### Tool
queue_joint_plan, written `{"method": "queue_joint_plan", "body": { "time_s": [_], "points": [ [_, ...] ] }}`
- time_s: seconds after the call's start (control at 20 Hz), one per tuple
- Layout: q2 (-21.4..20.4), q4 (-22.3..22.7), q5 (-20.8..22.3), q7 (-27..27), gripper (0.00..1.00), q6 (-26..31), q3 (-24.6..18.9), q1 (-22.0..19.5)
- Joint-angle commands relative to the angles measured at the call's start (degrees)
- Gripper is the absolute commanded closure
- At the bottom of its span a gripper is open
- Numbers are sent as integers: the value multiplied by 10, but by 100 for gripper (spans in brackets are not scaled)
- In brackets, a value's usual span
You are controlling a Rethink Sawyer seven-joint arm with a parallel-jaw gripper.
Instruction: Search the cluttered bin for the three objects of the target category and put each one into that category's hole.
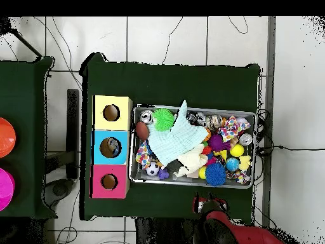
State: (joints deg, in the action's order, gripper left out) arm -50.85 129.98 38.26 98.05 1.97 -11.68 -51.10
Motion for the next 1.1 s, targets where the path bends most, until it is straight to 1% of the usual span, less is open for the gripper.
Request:
{"method": "queue_joint_plan", "body": {
  "time_s": [0.05, 0.3, 0.4, 0.55, 0.75, 0.95, 1.05, 1.1],
  "points": [
    [-59, -23, -72, 13, 0, 98, -105, -37],
    [-81, -28, -105, -1, 0, 127, -131, -50],
    [-88, -35, -110, -7, 0, 137, -133, -48],
    [-84, -52, -107, -3, 0, 142, -124, -34],
    [-59, -83, -94, 20, 0, 126, -99, -2],
    [-21, -123, -90, 37, 0, 120, -78, 34],
    [4, -141, -98, 36, 0, 134, -80, 43],
    [15, -150, -104, 31, 0, 152, -83, 46]
  ]
}}
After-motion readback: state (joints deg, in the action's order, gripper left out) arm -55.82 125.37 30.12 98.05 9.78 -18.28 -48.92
